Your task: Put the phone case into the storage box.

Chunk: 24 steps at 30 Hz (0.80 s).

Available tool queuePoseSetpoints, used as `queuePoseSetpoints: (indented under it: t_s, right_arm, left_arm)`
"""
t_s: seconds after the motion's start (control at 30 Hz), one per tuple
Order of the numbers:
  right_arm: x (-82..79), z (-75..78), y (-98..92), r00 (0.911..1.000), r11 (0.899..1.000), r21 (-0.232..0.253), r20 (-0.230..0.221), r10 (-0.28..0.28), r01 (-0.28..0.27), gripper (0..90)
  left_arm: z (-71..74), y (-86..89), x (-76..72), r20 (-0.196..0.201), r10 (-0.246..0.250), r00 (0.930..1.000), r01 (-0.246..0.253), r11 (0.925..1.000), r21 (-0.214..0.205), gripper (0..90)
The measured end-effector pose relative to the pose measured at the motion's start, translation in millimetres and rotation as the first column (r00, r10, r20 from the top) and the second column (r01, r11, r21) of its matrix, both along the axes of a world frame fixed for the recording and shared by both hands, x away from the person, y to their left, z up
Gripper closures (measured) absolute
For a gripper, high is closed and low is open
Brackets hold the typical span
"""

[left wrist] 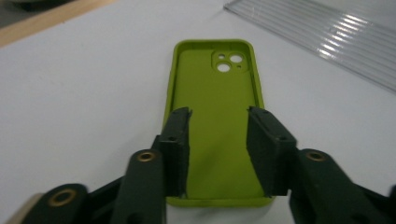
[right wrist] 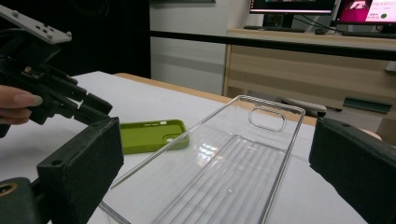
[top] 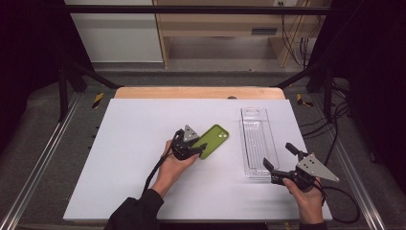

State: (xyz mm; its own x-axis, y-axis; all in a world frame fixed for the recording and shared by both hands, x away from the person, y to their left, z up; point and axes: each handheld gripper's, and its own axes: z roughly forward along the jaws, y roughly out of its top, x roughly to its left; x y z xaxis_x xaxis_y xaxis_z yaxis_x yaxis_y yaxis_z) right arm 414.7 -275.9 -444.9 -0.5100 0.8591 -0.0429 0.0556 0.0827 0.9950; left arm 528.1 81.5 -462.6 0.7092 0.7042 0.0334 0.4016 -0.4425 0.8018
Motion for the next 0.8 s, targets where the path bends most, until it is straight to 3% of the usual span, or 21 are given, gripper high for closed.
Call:
queuePoseSetpoints:
  t_s: [0.03,0.07,0.2,0.33,0.4,0.8]
  right_arm:
    - [0.2,0.0,-0.2,1.0,1.0,0.003,0.0,0.0,0.0,3.3]
    - [0.5,-0.3,-0.5,1.0,1.0,0.0,0.001,0.001,-0.001,3.4]
    - [0.5,-0.4,-0.6,1.0,1.0,-0.001,0.0,0.0,0.0,3.4]
    - [0.4,-0.4,-1.7,1.0,1.0,0.003,-0.004,0.0,0.0,3.5]
    - [0.6,-0.5,-1.5,1.0,1.0,0.005,-0.003,0.001,-0.001,3.5]
    - [0.9,-1.7,0.0,1.0,1.0,-0.014,-0.007,0.003,-0.003,3.9]
  left_arm:
    - [-1.7,-0.6,0.7,-0.015,-0.001,0.9999,0.001,1.0,0.004,65.1]
    - [-4.5,-1.7,1.7,-0.037,-0.007,0.9993,0.007,0.9999,0.01,72.2]
    - [-6.7,-2.9,2.4,-0.066,-0.009,0.9978,0.01,0.9999,0.012,81.4]
    - [-8.6,-3.7,1.9,-0.104,-0.004,0.9945,0.009,0.9986,0.051,89.9]
    - [-10.4,-3.6,2.1,-0.126,-0.002,0.9921,0.011,0.9972,0.073,90.0]
    - [-6.1,3.9,-4.4,-0.168,-0.015,0.9857,0.031,0.9947,0.098,90.0]
